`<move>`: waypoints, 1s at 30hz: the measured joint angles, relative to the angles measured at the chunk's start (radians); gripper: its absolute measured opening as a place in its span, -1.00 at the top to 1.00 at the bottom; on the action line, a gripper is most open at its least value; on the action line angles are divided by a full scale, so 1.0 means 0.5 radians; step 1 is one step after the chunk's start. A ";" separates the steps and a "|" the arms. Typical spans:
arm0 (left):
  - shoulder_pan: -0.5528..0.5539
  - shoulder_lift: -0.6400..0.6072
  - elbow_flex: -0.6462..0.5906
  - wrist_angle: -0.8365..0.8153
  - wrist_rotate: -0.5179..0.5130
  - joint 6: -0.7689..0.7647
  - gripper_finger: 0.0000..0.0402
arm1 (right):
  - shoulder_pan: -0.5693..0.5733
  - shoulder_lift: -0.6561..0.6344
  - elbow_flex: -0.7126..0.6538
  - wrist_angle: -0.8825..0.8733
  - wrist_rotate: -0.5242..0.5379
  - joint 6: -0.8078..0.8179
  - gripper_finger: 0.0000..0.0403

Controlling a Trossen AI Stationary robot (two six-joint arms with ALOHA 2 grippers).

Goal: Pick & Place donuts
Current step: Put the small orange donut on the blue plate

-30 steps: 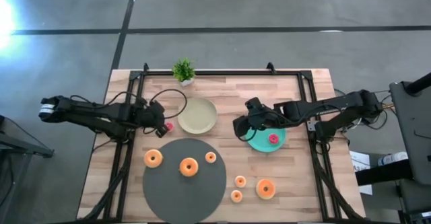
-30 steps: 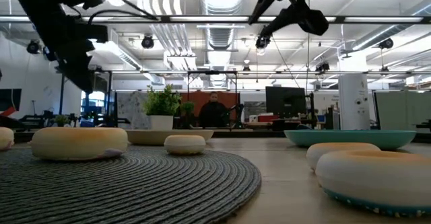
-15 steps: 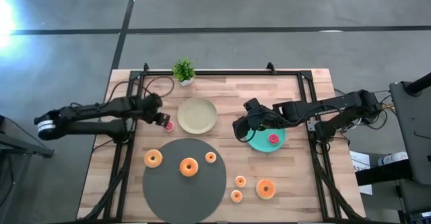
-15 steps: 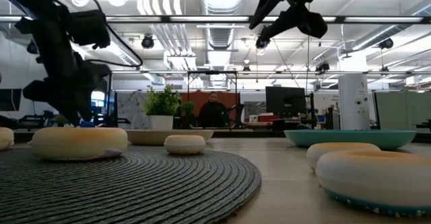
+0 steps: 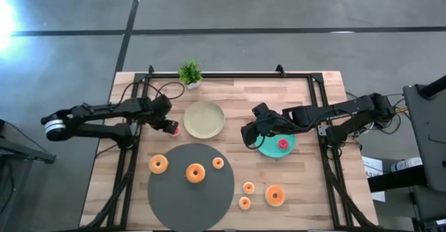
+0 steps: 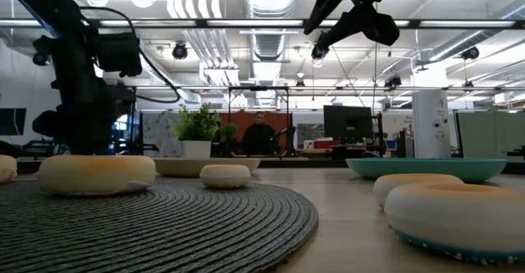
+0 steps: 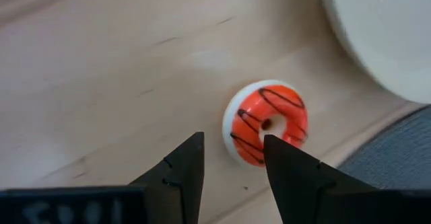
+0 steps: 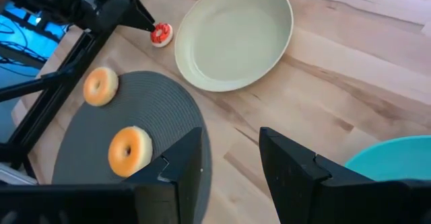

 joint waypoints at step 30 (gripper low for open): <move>-0.314 -0.029 0.598 -0.272 -0.153 -0.037 1.00 | 0.059 -0.211 -0.002 -0.157 0.261 -0.080 0.31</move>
